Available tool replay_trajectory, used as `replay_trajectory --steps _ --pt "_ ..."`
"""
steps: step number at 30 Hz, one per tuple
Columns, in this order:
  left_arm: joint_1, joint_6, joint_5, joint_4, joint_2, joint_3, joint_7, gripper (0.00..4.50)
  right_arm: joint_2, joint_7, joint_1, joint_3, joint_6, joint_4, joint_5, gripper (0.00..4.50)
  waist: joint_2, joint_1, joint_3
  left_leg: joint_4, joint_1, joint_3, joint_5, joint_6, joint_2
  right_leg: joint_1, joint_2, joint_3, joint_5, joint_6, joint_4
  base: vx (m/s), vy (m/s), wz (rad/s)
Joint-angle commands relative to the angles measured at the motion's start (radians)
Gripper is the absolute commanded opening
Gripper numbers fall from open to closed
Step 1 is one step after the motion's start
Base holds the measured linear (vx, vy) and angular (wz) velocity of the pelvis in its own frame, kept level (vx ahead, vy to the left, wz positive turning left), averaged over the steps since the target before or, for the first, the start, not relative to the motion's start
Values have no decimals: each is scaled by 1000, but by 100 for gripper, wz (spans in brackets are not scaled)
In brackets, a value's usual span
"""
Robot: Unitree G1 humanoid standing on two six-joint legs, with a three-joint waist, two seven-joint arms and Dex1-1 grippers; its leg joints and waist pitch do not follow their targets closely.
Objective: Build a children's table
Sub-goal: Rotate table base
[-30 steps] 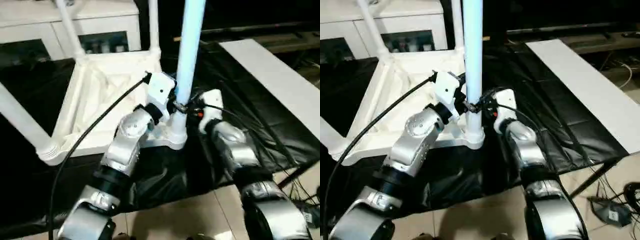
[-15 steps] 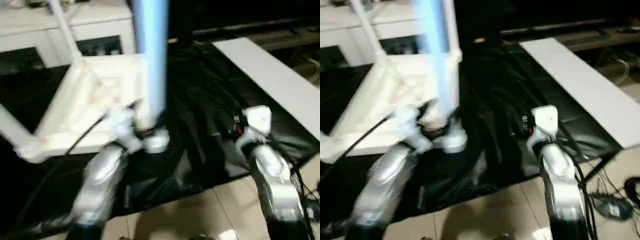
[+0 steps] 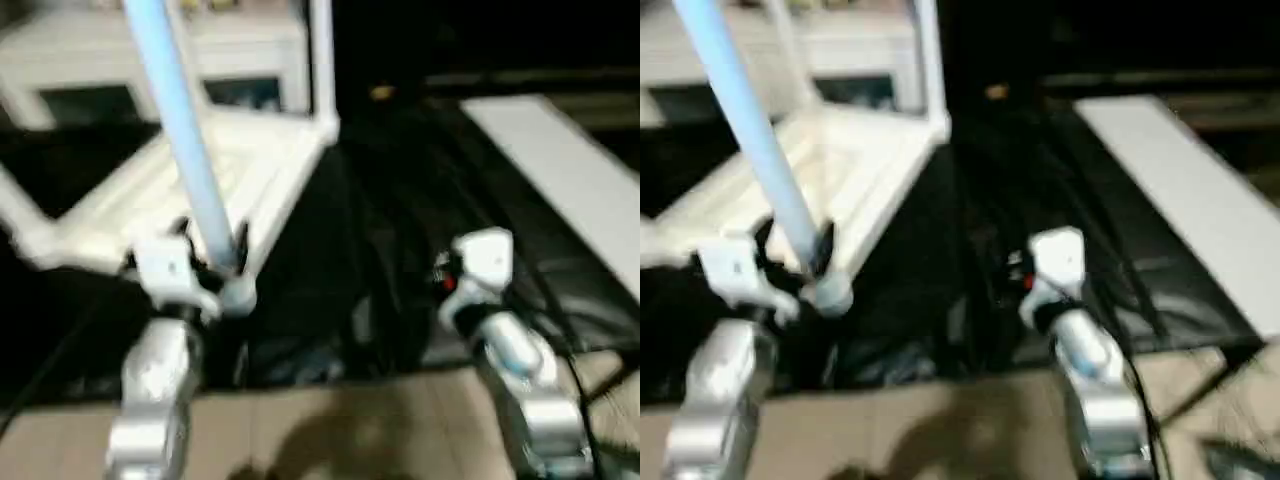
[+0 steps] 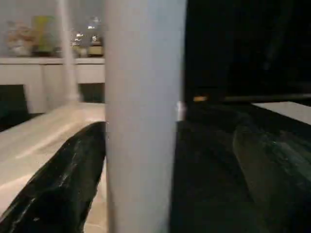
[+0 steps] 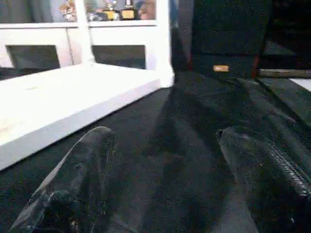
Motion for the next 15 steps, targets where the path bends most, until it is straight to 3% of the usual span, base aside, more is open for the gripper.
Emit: replay_trajectory --steps 1,2,3,4,5,6,7,8,9,10,11,12,13,14,15 --pt "12 -19 -9 -32 16 -44 -51 447 1 3 0 3 11 -10 4 381 -27 23 -60 -104 -4 -15 -101 73 25 71 -123 157 -517 304 -184 -51 -193 37" --pt "10 -13 -10 -38 13 -62 -58 447 4 0 1 -3 19 -10 8 381 10 36 -69 -155 35 -25 -35 116 60 74 -93 134 -306 245 -199 -52 -174 42" --pt "7 -7 -11 -41 10 -68 -60 447 7 -3 1 -7 25 -10 11 381 0 27 -67 -165 46 -41 -19 147 86 55 -59 118 -214 236 -181 -52 -174 42" --pt "-7 3 -1 -42 3 -84 -58 447 9 0 2 -8 35 -14 18 381 34 26 -72 -181 72 -50 -8 175 142 33 -78 98 -172 171 -182 -68 -142 42" --pt "-16 8 5 -41 -2 -91 -55 447 9 4 2 -6 40 -16 21 381 26 21 -54 -176 59 -23 -74 152 130 35 -84 92 -307 132 -213 -62 -98 28" --pt "-32 17 11 -32 -21 -75 -24 447 2 16 5 4 48 -25 30 381 20 26 -41 -158 53 16 -117 90 74 42 -79 84 -536 160 -249 -62 -98 28" --pt "-37 20 15 -27 -27 -66 -10 447 0 23 7 8 52 -28 34 381 11 27 -39 -151 50 26 -116 75 58 43 -70 80 -615 195 -259 -52 -70 19" --pt "-40 23 12 -23 -31 -52 4 447 -7 36 11 15 55 -34 42 381 13 36 -42 -158 55 28 -109 64 59 40 -57 67 -660 253 -268 -55 -39 15" --pt "-42 11 20 -16 -31 -35 24 447 -13 45 14 21 54 -36 42 381 21 32 -46 -174 53 21 -102 68 75 49 -47 42 -592 295 -274 -55 -39 15" --pt "-42 -5 29 -10 -33 -21 43 447 -18 49 16 25 55 -36 40 381 21 32 -46 -174 53 21 -102 68 75 49 -47 42 -592 295 -274 0 0 0" --pt "-39 -8 30 -6 -31 -1 61 447 -25 55 19 29 57 -36 40 381 43 19 -51 -200 63 -6 -125 93 138 59 -64 -6 -474 286 -281 0 0 0" --pt "-36 -6 28 -4 -29 8 70 447 -26 59 20 29 60 -36 40 381 63 6 -51 -243 56 -58 -223 117 241 84 -105 -15 -361 205 -211 0 0 0" --pt "-28 -26 34 1 -29 32 94 447 -24 61 22 27 63 -37 43 381 71 9 -51 -285 39 -96 -317 118 315 106 -132 8 -241 143 -97 -69 34 -5" --pt "-22 -40 40 3 -25 44 103 447 -22 62 24 26 67 -38 47 381 61 13 -40 -323 43 -73 -485 87 311 68 -144 58 -95 62 -5 -51 -4 -4" --pt "-3 -62 47 3 -20 78 133 447 -18 67 32 28 69 -43 50 381 36 15 -34 -309 58 -40 -539 55 260 42 -136 76 -120 48 -18 0 0 0"
